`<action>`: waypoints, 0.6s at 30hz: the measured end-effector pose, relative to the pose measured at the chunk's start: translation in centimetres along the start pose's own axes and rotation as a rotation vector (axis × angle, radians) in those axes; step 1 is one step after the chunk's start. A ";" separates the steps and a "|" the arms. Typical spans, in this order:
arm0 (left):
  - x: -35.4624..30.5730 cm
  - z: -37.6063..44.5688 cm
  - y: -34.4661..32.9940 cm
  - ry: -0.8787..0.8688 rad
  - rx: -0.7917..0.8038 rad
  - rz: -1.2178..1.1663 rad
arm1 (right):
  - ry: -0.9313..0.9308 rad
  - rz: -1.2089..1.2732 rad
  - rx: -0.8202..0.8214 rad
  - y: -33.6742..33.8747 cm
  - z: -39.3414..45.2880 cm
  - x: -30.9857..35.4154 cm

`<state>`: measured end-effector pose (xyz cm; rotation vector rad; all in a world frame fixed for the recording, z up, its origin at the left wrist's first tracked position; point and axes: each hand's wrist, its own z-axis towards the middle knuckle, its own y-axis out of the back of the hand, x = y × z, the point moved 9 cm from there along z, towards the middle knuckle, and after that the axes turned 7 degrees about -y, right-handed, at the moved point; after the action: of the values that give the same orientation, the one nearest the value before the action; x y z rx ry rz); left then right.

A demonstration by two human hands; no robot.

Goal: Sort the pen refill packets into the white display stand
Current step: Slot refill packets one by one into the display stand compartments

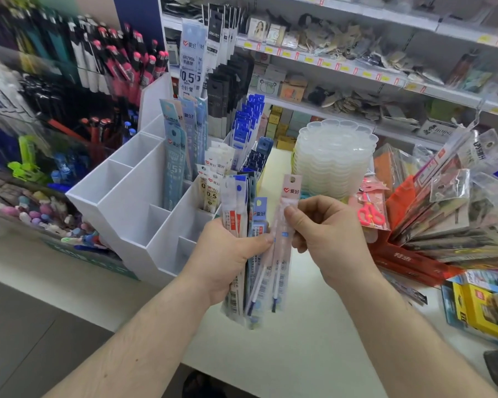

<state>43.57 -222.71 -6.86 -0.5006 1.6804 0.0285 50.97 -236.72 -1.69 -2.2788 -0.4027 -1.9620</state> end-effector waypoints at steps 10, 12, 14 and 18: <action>-1.0 -0.9 2.0 -0.090 -0.112 0.132 | -0.175 0.112 0.095 -1.0 0.2 -1.4; -1.2 -1.1 2.5 -0.094 -0.133 0.149 | -0.223 0.164 0.148 -1.6 0.0 -1.8; -1.2 -1.5 2.5 -0.085 -0.127 0.168 | -0.239 0.175 0.174 -2.3 -0.3 -2.2; -1.2 -2.1 2.4 -0.087 -0.108 0.175 | -0.204 0.141 0.141 -3.2 -0.8 -2.7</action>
<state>40.93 -220.77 -5.95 -0.4256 1.6387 0.2657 49.01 -234.19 -4.54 -2.3536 -0.3735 -1.5906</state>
